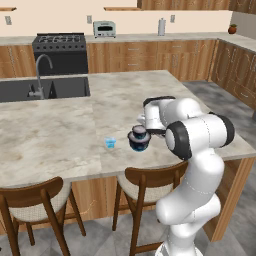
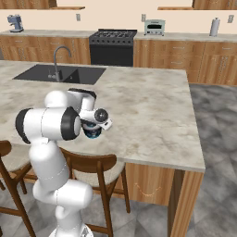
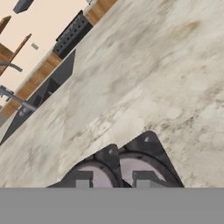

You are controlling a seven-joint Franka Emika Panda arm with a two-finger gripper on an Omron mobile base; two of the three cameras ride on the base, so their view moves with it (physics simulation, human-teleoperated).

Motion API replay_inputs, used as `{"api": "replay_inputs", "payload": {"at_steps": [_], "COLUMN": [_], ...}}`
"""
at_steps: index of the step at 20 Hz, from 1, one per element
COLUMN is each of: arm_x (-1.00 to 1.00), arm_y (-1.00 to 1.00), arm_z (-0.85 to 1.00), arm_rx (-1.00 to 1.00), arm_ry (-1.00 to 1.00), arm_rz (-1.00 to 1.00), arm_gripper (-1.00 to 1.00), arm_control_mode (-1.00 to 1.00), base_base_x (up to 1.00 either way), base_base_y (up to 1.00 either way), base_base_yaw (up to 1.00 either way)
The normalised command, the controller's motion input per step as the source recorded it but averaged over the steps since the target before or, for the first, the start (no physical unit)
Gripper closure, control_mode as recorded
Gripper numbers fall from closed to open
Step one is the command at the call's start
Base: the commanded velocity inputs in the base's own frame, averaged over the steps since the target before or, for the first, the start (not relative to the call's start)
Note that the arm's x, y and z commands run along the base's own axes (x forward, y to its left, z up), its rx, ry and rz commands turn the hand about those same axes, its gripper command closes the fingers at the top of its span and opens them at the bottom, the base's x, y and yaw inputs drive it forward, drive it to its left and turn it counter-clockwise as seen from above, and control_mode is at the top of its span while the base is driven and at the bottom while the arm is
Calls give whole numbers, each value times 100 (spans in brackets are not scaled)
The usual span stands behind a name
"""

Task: Stack the yogurt containers by placing the smaller containers on top of the larger containers.

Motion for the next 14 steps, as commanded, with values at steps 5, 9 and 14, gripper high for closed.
{"api": "replay_inputs", "payload": {"at_steps": [5, 9, 14], "arm_x": [0, -3, -15], "arm_y": [0, 0, 0], "arm_z": [42, 71, 88], "arm_rx": [1, 0, 0], "arm_ry": [0, 0, 1], "arm_rz": [-2, -2, -5], "arm_gripper": [-100, -100, -100], "arm_control_mode": [-100, -100, -100], "base_base_x": [0, 0, 0], "base_base_y": [0, 0, 0], "base_base_yaw": [0, 0, 0]}}
